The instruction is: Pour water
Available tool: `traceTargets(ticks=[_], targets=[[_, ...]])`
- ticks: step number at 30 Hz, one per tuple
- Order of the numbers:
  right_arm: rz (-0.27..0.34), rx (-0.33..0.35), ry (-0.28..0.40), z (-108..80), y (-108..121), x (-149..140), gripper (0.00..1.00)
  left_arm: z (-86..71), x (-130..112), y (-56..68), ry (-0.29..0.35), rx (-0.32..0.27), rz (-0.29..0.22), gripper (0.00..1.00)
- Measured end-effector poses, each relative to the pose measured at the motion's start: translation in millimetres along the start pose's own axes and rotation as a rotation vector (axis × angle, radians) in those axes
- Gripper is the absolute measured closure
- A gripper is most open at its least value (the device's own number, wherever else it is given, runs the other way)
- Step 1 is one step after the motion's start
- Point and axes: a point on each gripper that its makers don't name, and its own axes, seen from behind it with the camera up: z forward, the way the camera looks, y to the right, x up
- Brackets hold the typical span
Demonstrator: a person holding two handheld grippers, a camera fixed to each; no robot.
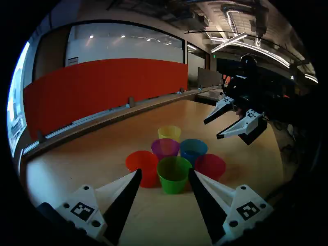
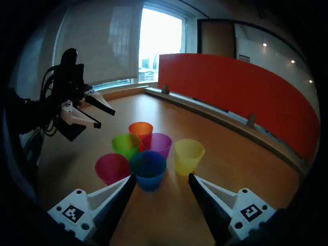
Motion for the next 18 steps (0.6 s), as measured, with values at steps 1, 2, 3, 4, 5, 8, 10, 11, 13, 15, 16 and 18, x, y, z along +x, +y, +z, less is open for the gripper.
traceTargets(ticks=[1, 2, 3, 4, 5, 8, 10, 11, 13, 15, 16, 18], targets=[[0.000, 0.003, -0.002, 1.5, -1, -1, 0.01, 1.6, -1, 0.5, -0.005, -0.002, 0.002, 0.17], [0.000, 0.007, -0.003, 3.2, -1, -2, 0.01, 3.4, -3, 1.1, -0.010, -0.004, 0.003, 0.17], [-0.001, 0.010, -0.005, 4.6, -2, -3, 0.01, 5.0, -4, 1.7, -0.015, -0.006, 0.005, 0.17], [-0.001, 0.012, -0.008, 6.0, -2, -4, 0.01, 6.4, -6, 2.5, -0.020, -0.009, 0.006, 0.17], [-0.002, 0.014, -0.011, 7.5, -3, -5, 0.01, 8.0, -7, 3.5, -0.026, -0.012, 0.008, 0.17], [-0.003, 0.022, -0.017, 12.0, -4, -7, 0.01, 11.9, -12, 5.7, -0.041, -0.020, 0.016, 0.17], [-0.003, 0.027, -0.023, 14.8, -6, -9, 0.01, 14.1, -14, 6.6, -0.049, -0.023, 0.022, 0.17], [-0.003, 0.030, -0.027, 16.2, -6, -11, 0.01, 15.2, -15, 6.8, -0.053, -0.025, 0.025, 0.17], [-0.004, 0.034, -0.034, 18.8, -7, -13, 0.01, 17.0, -18, 7.5, -0.061, -0.029, 0.029, 0.17], [-0.006, 0.039, -0.040, 21.5, -8, -15, 0.01, 18.8, -20, 8.2, -0.070, -0.033, 0.032, 0.17], [-0.007, 0.041, -0.042, 22.9, -9, -16, 0.01, 19.5, -22, 8.4, -0.075, -0.036, 0.033, 0.17], [-0.010, 0.044, -0.048, 25.7, -10, -17, 0.01, 21.0, -25, 8.9, -0.086, -0.040, 0.036, 0.17]])
